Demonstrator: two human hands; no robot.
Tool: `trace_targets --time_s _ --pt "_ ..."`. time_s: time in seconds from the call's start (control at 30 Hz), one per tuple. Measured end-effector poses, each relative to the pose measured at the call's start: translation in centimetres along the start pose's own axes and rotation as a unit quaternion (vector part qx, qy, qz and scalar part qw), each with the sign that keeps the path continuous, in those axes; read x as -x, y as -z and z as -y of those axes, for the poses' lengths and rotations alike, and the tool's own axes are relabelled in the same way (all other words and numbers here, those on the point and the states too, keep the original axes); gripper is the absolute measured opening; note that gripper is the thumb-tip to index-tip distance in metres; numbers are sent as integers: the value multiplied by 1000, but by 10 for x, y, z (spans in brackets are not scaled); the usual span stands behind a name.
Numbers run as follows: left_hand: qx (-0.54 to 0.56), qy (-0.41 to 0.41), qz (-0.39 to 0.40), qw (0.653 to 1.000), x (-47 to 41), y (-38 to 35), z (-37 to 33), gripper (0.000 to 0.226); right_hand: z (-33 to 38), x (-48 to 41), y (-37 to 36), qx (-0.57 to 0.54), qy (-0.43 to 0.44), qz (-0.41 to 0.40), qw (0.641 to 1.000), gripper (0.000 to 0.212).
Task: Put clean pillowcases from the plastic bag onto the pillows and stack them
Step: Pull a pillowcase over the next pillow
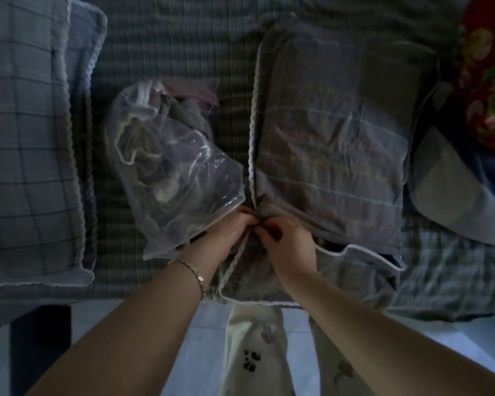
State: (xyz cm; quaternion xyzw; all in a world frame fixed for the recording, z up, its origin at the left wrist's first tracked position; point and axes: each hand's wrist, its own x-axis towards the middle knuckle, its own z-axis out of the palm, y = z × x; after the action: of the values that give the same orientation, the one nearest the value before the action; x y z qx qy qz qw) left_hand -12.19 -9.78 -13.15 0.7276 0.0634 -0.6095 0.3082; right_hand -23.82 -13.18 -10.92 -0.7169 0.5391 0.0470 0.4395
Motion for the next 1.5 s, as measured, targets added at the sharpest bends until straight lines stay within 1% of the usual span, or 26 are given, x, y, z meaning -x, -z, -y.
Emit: trace_targets --time_s 0.13,0.2,0.27,0.4,0.5,0.53,0.6,0.67,0.7,0.73,0.77,0.8,0.9,0.93,0.97,1.0,1.03,1.1,1.13,1.23,1.3,1.33,1.37,1.4,1.43,1.5 --pt "-1 -14 -21 1000 2 -3 3 14 9 -1 0 -60 -56 5 997 11" --pt "-2 -22 -15 1000 4 -1 7 10 6 -3 2 -95 -74 -11 993 16" --pt "-28 -54 -3 998 7 3 10 19 3 -6 7 -114 -91 -9 989 21" --pt "-107 -100 -9 989 11 8 15 32 -2 -9 17 -96 -101 72 988 31" --pt "-132 -107 -12 985 15 15 13 32 -6 -9 21 -71 -117 94 986 19" --pt "-128 -106 -30 986 14 21 13 32 -11 -9 23 -73 -133 89 984 21" --pt "-112 -100 -91 984 6 36 17 33 -31 -7 32 -74 -171 65 980 35" --pt "-165 -107 -159 967 2 43 22 34 -58 0 46 -51 -209 33 976 41" --pt "-237 -127 -185 945 3 40 23 29 -74 5 55 -38 -236 17 971 41" --pt "-325 -157 -206 909 6 30 23 22 -90 9 65 -28 -264 -3 964 41" --pt "-415 -211 -226 856 11 17 22 22 -103 12 74 -18 -286 -22 958 40" --pt "-489 -278 -229 794 15 -1 22 32 -114 14 82 -5 -296 -32 955 38" --pt "-627 -437 -131 631 17 -62 32 56 -129 18 100 8 -245 -14 969 35" --pt "-653 -452 -94 601 17 -81 34 56 -129 20 104 4 -214 -3 977 36" --pt "-665 -459 -77 584 17 -99 34 47 -131 21 107 2 -184 5 983 35" --pt "-677 -457 -64 573 18 -113 32 30 -132 23 110 5 -160 11 987 33" --pt "-683 -444 -42 579 16 -124 28 19 -134 23 113 8 -145 15 989 31" --pt "-684 -450 -35 572 9 -134 25 28 -150 18 119 4 -149 14 989 29" --pt "-679 -457 -38 574 8 -134 22 27 -164 13 122 -3 -172 4 985 30" --pt "-646 -499 -40 576 7 -119 23 9 -212 -4 125 -8 -302 -8 953 35" --pt "-630 -517 -34 579 8 -108 28 9 -235 -15 122 4 -377 9 926 42" --pt "-614 -518 -51 593 9 -102 31 10 -240 -18 120 11 -406 12 914 43" --pt "-596 -510 -82 614 10 -96 34 14 -242 -21 117 18 -426 16 905 43" --pt "-570 -476 -130 657 12 -91 37 16 -242 -22 114 16 -427 29 903 42" --pt "-537 -408 -192 713 15 -87 41 21 -238 -18 111 6 -419 60 906 41" --pt "-456 -198 -280 821 19 -73 44 59 -230 -4 102 -66 -387 110 913 44"
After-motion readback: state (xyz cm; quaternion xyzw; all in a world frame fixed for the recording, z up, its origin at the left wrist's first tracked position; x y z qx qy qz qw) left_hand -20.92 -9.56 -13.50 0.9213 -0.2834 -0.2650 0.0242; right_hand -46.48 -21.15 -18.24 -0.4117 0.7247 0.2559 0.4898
